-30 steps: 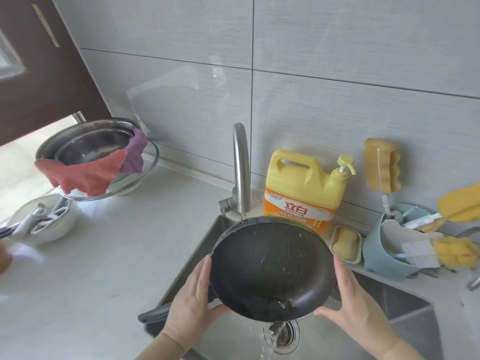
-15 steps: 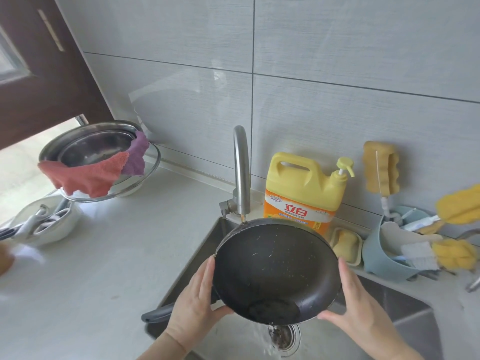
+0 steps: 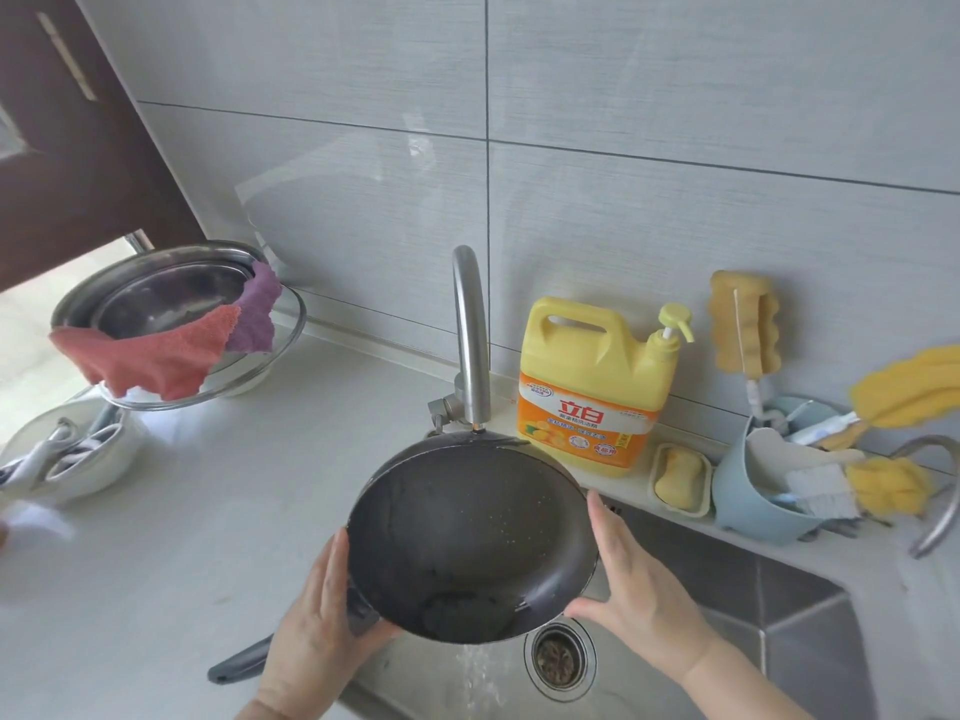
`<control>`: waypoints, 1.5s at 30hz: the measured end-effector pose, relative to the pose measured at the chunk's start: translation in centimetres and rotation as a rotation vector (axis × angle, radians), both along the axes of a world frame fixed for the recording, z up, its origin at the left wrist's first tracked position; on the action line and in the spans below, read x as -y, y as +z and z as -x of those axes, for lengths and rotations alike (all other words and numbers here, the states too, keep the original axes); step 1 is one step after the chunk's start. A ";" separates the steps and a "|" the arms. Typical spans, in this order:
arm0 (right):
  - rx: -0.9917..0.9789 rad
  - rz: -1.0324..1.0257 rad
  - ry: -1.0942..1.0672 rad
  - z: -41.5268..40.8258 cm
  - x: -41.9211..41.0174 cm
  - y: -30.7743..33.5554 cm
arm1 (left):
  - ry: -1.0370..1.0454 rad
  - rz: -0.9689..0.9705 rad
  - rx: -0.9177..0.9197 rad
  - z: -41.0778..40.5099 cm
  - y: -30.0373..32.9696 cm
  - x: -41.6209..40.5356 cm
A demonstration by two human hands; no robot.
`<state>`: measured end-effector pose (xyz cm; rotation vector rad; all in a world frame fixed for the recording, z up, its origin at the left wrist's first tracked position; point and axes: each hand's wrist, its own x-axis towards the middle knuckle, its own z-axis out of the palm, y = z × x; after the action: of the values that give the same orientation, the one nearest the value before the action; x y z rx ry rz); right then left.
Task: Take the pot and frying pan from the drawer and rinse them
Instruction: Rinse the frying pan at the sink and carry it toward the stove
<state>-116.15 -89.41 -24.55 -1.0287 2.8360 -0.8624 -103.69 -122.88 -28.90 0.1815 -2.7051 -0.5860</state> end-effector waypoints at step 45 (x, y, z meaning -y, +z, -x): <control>0.913 -0.026 -0.076 1.4 -3.4 0.8 | -0.407 -0.519 1.079 9.6 8.1 0.5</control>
<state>-117.55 -86.01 -23.73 -0.3542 2.0937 -0.9631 -113.29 -123.41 -20.79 0.0796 -3.5469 -1.7247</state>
